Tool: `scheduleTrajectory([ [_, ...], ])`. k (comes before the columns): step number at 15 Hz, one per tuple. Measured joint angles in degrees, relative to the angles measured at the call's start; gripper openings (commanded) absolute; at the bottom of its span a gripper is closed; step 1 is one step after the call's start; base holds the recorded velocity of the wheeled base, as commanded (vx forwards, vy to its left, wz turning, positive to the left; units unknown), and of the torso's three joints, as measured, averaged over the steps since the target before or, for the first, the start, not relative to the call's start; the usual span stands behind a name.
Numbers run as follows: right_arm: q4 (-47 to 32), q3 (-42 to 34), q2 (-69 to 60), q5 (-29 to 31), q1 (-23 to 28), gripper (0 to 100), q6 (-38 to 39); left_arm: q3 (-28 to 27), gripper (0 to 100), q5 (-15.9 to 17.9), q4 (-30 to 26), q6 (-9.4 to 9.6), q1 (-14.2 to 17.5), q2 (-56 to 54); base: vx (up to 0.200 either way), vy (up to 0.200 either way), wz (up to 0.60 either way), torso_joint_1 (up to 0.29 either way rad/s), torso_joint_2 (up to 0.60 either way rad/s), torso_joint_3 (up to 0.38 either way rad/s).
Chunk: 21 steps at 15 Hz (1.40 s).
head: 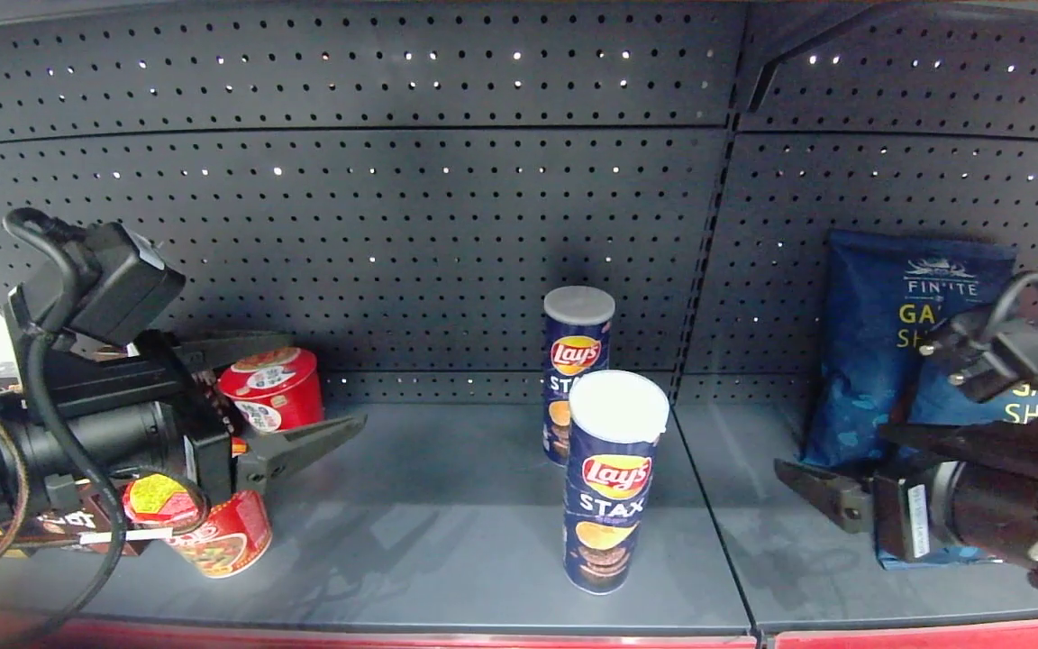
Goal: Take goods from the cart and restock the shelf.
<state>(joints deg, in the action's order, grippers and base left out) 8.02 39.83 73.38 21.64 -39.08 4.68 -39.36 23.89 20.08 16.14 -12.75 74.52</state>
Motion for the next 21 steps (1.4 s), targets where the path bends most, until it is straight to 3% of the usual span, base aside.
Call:
scheduleTrajectory([
  [8, 0.9, -1.6, 13.1, -2.2, -0.6, 100, 0.1, -0.5, 100, 0.1, 1.5, 0.11, -0.1, 1.3, 0.000, 0.000, 0.00, 0.000, 0.00, 0.000],
  [17, 1.8, 7.5, 23.2, -2.1, -1.2, 100, 0.2, -0.9, 100, 0.2, 2.1, 0.30, -0.2, 3.5, 0.000, 0.000, 0.00, 0.000, 0.00, 0.000],
  [21, 1.8, 8.0, 24.6, -2.0, -2.5, 100, 0.2, -0.7, 100, 0.2, 2.1, 0.37, -0.2, 3.9, 0.000, 0.000, 0.00, 0.000, 0.00, 0.000],
])
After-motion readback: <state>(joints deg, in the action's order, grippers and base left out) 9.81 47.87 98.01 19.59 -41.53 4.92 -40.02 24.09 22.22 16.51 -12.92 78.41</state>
